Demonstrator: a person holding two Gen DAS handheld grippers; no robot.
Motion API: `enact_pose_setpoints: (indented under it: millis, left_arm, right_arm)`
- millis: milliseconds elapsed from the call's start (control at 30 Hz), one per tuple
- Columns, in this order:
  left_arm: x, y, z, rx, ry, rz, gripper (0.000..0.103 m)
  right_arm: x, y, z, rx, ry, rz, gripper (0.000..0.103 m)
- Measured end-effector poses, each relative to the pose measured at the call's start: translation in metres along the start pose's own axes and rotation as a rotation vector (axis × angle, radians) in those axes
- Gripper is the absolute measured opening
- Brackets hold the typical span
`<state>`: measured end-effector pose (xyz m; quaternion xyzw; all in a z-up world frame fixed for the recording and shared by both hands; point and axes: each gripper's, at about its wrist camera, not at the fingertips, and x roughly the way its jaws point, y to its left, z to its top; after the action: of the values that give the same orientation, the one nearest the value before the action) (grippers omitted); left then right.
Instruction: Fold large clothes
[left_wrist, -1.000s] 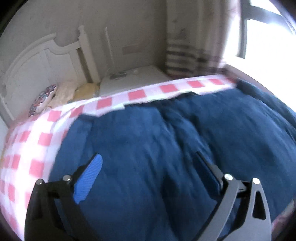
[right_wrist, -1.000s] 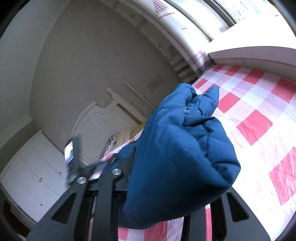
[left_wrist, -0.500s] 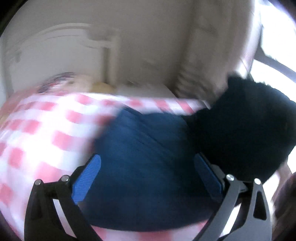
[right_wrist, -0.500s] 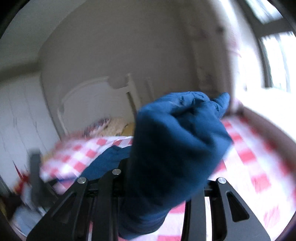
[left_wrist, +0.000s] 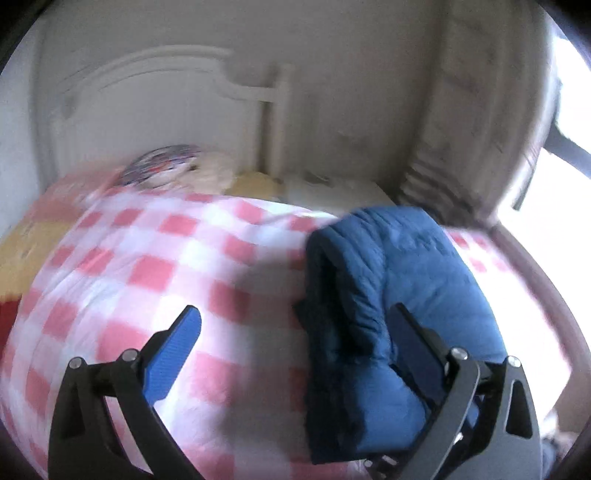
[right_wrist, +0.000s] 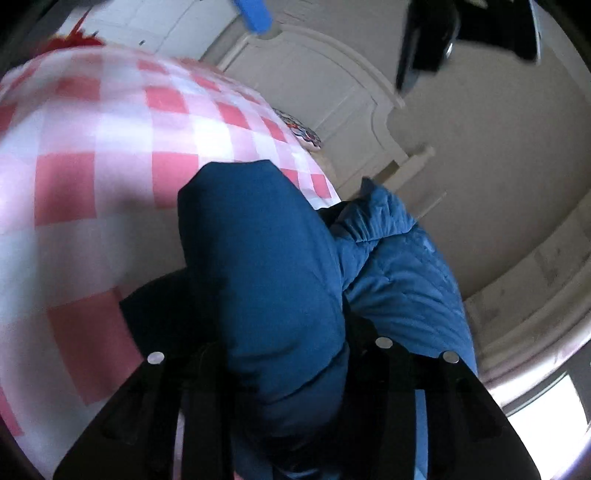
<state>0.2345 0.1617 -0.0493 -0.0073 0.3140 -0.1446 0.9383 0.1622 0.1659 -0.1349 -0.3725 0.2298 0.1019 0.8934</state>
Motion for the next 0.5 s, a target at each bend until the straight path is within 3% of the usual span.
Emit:
enact_pose_setpoints:
  millis: [233, 300, 367, 400, 433, 467, 500]
  left_arm:
    - [0.047, -0.072, 0.063, 0.220, 0.024, -0.095, 0.101]
    - [0.074, -0.095, 0.072, 0.292, 0.080, -0.117, 0.101]
    - [0.104, -0.113, 0.068, 0.374, 0.138, -0.090, 0.101]
    - [0.124, -0.119, 0.062, 0.418, 0.162, -0.039, 0.101]
    - [0.147, -0.118, 0.055, 0.432, 0.209, 0.006, 0.101]
    - [0.160, -0.113, 0.050, 0.408, 0.242, -0.014, 0.101]
    - [0.170, -0.098, 0.046, 0.327, 0.247, -0.080, 0.101]
  right_arm:
    - [0.003, 0.011, -0.002, -0.051, -0.022, -0.029, 0.048]
    - [-0.001, 0.006, -0.012, -0.055, -0.032, -0.035, 0.049]
    - [-0.002, 0.008, -0.013, -0.066, -0.043, -0.037, 0.055]
    - [-0.007, 0.010, -0.015, -0.074, -0.052, -0.031, 0.056]
    - [-0.014, 0.010, -0.019, -0.081, -0.061, -0.018, 0.059]
    - [-0.022, 0.007, -0.023, -0.082, -0.077, 0.019, 0.063]
    - [-0.031, 0.005, -0.027, -0.075, -0.093, 0.052, 0.066]
